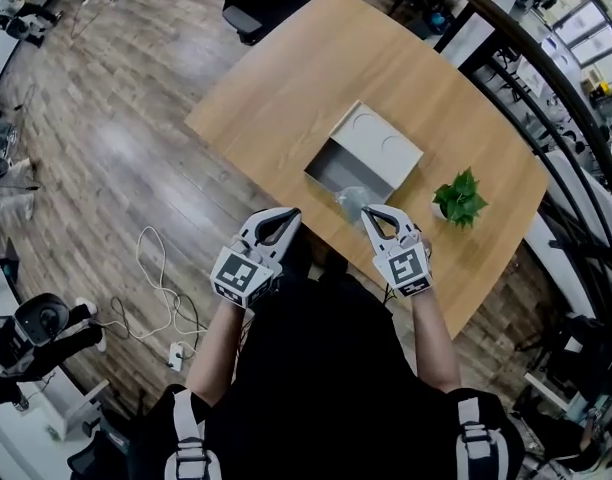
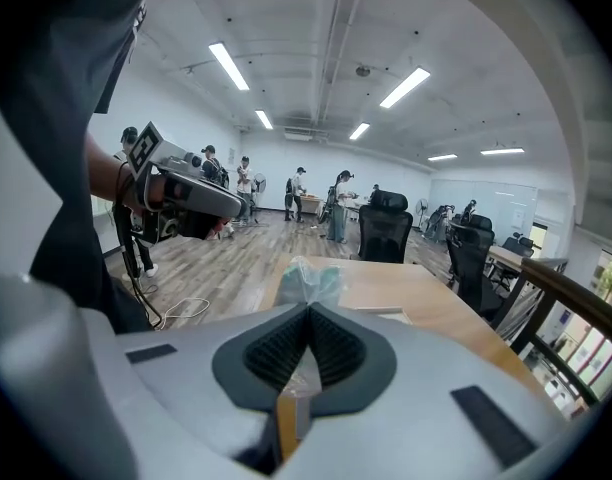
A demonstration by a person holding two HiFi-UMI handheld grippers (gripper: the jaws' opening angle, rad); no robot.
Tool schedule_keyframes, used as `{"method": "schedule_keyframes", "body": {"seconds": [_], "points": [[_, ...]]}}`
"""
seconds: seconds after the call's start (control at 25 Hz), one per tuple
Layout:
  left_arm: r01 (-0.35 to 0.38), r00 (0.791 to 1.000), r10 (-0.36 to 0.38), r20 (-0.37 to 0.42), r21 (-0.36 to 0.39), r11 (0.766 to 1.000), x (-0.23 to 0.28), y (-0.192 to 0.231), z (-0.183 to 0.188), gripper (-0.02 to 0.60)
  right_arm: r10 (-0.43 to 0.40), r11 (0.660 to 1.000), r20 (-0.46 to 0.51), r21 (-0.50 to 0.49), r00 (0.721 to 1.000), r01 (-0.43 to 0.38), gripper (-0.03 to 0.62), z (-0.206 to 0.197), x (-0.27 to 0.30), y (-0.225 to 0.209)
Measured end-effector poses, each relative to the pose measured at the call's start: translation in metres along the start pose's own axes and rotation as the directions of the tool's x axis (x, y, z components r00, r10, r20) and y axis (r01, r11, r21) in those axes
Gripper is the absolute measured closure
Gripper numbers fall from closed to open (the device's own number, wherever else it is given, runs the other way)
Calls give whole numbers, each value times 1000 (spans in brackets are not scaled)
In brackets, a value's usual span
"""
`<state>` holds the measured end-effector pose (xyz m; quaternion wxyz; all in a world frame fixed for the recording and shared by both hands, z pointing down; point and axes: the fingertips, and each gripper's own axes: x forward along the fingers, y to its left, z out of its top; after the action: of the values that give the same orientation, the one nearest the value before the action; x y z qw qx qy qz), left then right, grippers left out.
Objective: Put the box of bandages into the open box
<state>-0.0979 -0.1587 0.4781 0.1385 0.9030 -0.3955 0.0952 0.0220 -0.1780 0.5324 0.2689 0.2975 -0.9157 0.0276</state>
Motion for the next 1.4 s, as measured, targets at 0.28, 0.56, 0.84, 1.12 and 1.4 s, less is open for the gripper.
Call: {"method": "schedule_keyframes", "body": {"seconds": [0.28,0.56,0.84,1.12,1.4], "points": [[41,999,-41,-22,-12,999,14,22,-2,557,-26,1000,-69,-9,997,25,569,-8,25,-17],[66,997,-66,-36,-17,998,22,45,-3,557,-22,999,-140,-28,990,18,569,-24,51,-23],[89,995,-90,-51,-18,996,27,67,-4,557,0,1000,-188,-12,982,-2,569,-34,80,-28],[113,992,-113,-63,-13,994,38,83,-5,557,11,1000,-257,-11,966,-15,569,-59,105,-33],[139,987,-139,-82,-6,990,44,98,-6,557,15,1000,-297,23,955,-9,569,-75,120,-33]]}}
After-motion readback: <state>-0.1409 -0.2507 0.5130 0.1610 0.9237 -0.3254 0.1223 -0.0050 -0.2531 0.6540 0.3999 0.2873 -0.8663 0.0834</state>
